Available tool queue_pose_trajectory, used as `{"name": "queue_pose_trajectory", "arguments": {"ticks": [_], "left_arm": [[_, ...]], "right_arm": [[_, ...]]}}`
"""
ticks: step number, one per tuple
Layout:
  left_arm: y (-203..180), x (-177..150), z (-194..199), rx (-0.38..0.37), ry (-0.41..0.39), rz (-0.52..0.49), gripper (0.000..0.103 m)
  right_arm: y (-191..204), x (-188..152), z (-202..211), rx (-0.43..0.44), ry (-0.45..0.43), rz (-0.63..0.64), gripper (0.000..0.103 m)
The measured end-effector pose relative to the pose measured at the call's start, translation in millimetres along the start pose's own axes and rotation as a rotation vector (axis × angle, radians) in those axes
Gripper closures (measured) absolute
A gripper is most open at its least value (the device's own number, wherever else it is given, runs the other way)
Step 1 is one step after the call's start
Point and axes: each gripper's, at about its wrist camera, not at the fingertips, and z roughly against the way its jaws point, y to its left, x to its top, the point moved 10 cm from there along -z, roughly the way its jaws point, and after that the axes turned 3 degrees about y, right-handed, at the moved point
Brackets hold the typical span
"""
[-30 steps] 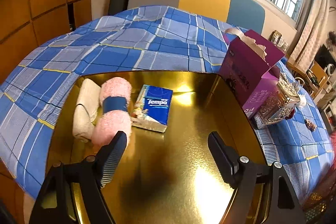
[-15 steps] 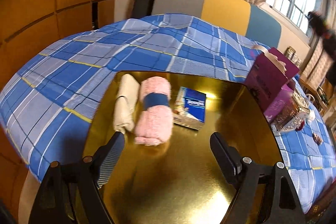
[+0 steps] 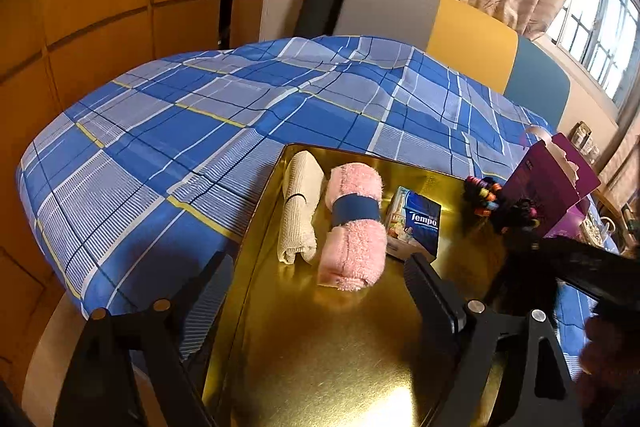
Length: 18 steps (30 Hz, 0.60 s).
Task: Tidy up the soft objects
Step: 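Carry the black hair tie over the gold tray and lower it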
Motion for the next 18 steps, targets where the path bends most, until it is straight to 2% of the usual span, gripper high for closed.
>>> {"name": "queue_pose_trajectory", "arguments": {"ticks": [4,9,11,14,18], "left_arm": [[-1.3,-1.4,-0.3,-0.007,0.009,0.003,0.015],[-6.0,-4.1,-0.3,-0.017,0.017,0.000,0.015],[-8.1,-5.0,0.1,-0.020,0.017,-0.006,0.015],[-10.5,-6.4,0.2,-0.028,0.017,-0.008,0.015],[-15.5,-11.0,-1.5,-0.042,0.031,-0.011,0.014]], "right_arm": [[-4.5,2.4,-17.6,-0.079,-0.003,0.015,0.087],[-6.8,10.3,-33.8,-0.121,-0.009,0.014,0.084],[-6.7,13.3,-38.3,-0.110,-0.017,0.010,0.073],[-4.1,13.9,-29.7,-0.121,-0.038,0.046,0.070],[4.0,8.8,0.2,-0.087,-0.092,0.105,0.069]]}}
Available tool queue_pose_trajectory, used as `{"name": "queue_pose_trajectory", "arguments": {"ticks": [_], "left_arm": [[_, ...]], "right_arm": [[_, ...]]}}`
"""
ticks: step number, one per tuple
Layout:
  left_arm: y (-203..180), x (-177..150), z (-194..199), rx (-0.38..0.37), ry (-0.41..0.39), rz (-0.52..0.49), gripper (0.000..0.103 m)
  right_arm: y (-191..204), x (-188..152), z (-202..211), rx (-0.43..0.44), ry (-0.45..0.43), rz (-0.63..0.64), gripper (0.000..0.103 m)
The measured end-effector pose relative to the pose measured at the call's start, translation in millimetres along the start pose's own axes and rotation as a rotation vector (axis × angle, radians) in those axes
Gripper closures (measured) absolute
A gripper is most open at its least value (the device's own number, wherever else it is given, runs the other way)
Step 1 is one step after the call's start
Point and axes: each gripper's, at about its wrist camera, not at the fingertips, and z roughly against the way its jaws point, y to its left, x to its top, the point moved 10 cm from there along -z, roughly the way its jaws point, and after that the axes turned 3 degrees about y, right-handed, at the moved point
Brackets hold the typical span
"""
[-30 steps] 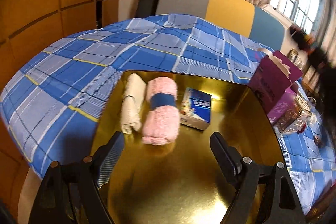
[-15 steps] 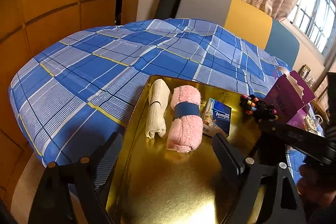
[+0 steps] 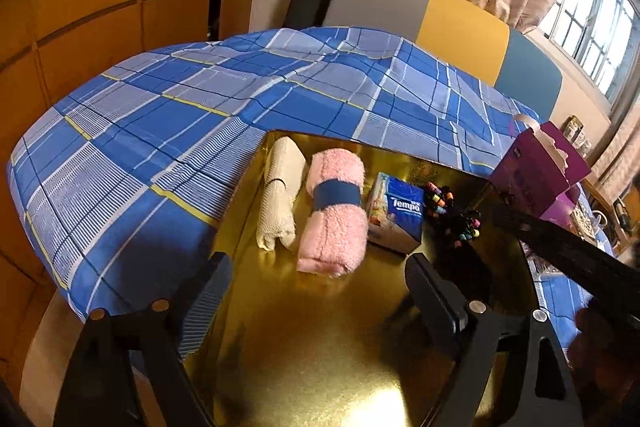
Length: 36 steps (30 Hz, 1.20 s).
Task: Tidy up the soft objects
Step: 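Carry the black hair tie over the gold tray and lower it, then return the right gripper to the pile and grasp the brown satin scrunchie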
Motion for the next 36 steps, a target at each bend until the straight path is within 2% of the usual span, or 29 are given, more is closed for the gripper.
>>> {"name": "queue_pose_trajectory", "arguments": {"ticks": [5,10,14,23,32,36], "left_arm": [[-6.8,-3.5,-1.1,-0.018,0.008,-0.016,0.014],[-21.0,-10.1,-1.1,-0.025,0.017,-0.068,0.014],[-34.4,-15.8,1.8,-0.049,0.015,-0.102,0.013],[-72.1,-30.1,10.5,-0.184,0.035,-0.152,0.009],[-127.5,-58.3,29.5,-0.267,0.043,-0.310,0.006],[-150.9,-72.5,36.0,-0.299,0.065,-0.367,0.006]], "right_arm": [[-7.5,-12.2,32.2,0.068,-0.009,0.015,0.069],[-22.9,-26.8,59.6,0.073,-0.023,0.079,0.069],[-47.4,-35.4,68.2,0.041,-0.008,0.070,0.069],[-122.2,-50.4,81.8,-0.067,0.027,-0.013,0.069],[-190.0,-89.8,78.2,-0.158,0.143,-0.049,0.069],[-233.2,-102.1,82.8,-0.216,0.164,-0.116,0.069]]}}
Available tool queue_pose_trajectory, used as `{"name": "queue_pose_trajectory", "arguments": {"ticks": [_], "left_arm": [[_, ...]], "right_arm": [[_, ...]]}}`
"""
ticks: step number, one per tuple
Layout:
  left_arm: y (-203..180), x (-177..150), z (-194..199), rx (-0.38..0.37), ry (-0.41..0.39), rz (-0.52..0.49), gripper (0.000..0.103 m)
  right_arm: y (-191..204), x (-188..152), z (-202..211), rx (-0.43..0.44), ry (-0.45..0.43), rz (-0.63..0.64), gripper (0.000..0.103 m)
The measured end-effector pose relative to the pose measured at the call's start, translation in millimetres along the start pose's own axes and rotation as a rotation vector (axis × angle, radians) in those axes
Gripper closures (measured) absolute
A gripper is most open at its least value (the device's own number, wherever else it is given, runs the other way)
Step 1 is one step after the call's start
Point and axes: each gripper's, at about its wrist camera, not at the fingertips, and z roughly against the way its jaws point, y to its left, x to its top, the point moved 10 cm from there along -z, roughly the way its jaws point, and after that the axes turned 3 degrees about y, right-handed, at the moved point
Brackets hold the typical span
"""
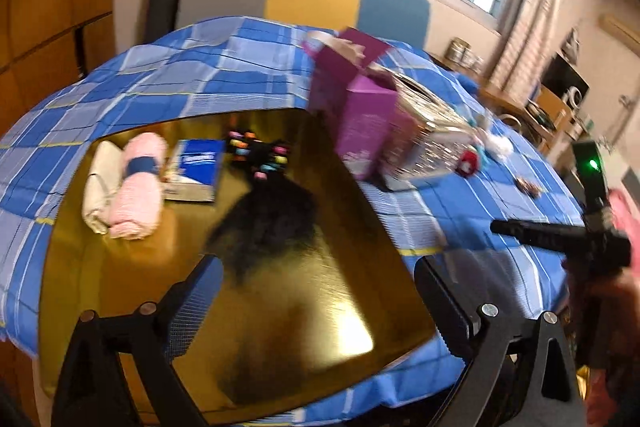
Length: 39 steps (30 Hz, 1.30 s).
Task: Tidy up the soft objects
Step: 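Return the right gripper to the pile and grasp the brown satin scrunchie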
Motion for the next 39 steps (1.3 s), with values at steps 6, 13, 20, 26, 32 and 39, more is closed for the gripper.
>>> {"name": "queue_pose_trajectory", "arguments": {"ticks": [6,13,20,26,32,39], "left_arm": [[-39.2,-1.0,-3.6,-0.050,0.018,-0.038,0.003],[-90.6,-4.0,-18.4,-0.070,0.058,-0.147,0.003],[-129.7,-6.3,-29.3,-0.095,0.088,-0.221,0.003],[-145.7,-6.3,-37.8,-0.095,0.109,-0.249,0.003],[-162.3,-2.5,-47.7,-0.099,0.120,-0.268,0.003],[-184.6,4.1,-57.3,-0.121,0.120,-0.283,0.003]], "right_arm": [[-66.4,0.4,-0.2,-0.039,0.015,-0.140,0.065],[-122.4,14.1,1.5,0.000,0.017,-0.245,0.055],[-228.2,76.2,23.8,-0.124,-0.112,-0.329,0.030],[-292.8,90.6,2.7,-0.137,-0.108,-0.468,0.030],[-294.0,86.2,-32.1,-0.097,-0.026,-0.466,0.030],[-289.6,85.0,-52.4,-0.110,0.045,-0.407,0.030]]}}
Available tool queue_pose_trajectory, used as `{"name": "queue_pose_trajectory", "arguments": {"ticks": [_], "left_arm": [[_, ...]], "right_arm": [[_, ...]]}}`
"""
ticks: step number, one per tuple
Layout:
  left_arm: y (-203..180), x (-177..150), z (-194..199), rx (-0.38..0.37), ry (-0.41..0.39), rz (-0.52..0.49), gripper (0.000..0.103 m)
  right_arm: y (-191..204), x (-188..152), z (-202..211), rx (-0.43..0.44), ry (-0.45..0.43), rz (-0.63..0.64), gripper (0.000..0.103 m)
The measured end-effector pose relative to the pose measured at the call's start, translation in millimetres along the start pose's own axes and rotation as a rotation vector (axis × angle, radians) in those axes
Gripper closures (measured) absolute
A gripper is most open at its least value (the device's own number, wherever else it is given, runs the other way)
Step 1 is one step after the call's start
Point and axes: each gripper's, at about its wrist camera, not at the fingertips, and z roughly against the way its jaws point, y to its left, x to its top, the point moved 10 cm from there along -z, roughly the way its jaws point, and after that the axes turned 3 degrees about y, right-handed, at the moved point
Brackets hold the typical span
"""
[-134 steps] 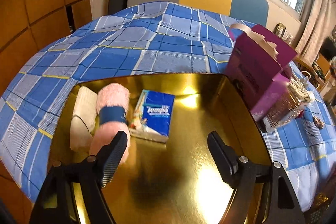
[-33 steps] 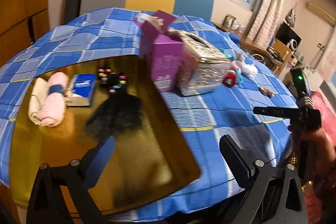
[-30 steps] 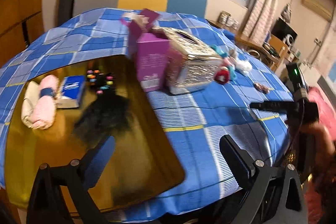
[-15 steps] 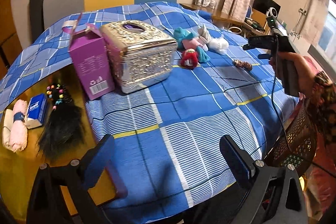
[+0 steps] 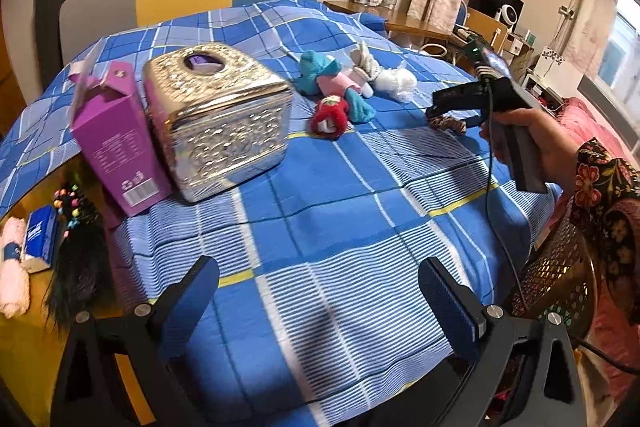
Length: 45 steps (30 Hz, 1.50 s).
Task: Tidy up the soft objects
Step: 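Return the right gripper to the pile and grasp the brown satin scrunchie, then grasp the red snowman sock with the left gripper while the right holds the scrunchie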
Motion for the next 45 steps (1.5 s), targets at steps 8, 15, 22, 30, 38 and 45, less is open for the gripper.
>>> {"name": "queue_pose_trajectory", "arguments": {"ticks": [8,15,22,30,38,45], "left_arm": [[-16.3,15.3,-12.9,-0.005,0.009,-0.021,0.003],[-30.7,41.2,-27.9,0.002,0.020,-0.029,0.003],[-50.7,94.8,-46.9,0.040,-0.012,-0.093,0.003],[-56.0,159.3,-108.8,0.158,0.041,-0.169,0.003],[-42.5,167.9,-175.8,0.235,0.151,-0.210,0.013],[-32.3,148.2,-207.6,0.225,0.230,-0.187,0.042]], "right_arm": [[9.2,-4.5,-8.7,-0.066,0.026,0.082,0.057],[14.9,-15.0,-2.0,-0.088,0.029,0.135,0.083],[19.0,-15.5,14.4,0.020,0.006,0.082,0.085],[14.6,-1.3,22.8,0.096,-0.037,0.013,0.085],[12.8,6.2,23.4,0.144,-0.053,-0.028,0.085],[16.4,7.0,25.1,0.172,-0.059,-0.036,0.085]]}}
